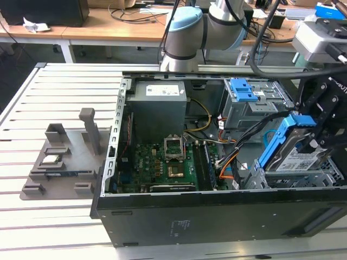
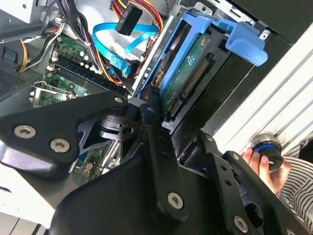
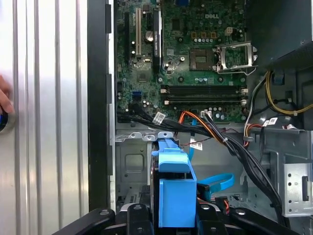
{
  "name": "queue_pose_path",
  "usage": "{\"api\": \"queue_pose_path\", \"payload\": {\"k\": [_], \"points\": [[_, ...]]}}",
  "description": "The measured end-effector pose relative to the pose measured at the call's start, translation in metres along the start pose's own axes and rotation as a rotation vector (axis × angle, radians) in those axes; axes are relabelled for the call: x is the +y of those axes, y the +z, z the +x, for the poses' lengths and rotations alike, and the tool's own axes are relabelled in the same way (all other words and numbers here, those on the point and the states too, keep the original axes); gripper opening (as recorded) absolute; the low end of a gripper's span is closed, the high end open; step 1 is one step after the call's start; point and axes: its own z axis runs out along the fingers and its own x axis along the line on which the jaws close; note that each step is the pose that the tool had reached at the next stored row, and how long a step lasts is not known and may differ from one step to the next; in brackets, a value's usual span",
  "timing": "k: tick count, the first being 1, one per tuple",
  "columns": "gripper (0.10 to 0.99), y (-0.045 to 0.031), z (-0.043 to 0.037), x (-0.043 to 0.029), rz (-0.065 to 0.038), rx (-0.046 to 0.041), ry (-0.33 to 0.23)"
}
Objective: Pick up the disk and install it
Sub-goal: 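Insert the disk into the insertion slot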
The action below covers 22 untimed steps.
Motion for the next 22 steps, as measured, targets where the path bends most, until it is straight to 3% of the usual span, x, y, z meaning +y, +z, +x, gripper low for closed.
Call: {"api": "queue_pose_path", "payload": {"k": [7, 14, 16, 19, 22], "points": [[0.361, 0.0139, 0.0002, -0.0005, 0.000, 0.0001, 0.000], [0.361, 0.0143, 0.0003, -0.0005, 0.000, 0.0002, 0.000], [0.435, 0.0144, 0.0003, -0.0005, 0.000, -0.0001, 0.000], [0.435, 0.0145, 0.0003, -0.0005, 0.000, 0.0000, 0.000], [0.357, 0.0146, 0.0003, -0.0005, 0.000, 0.0000, 0.000]]}}
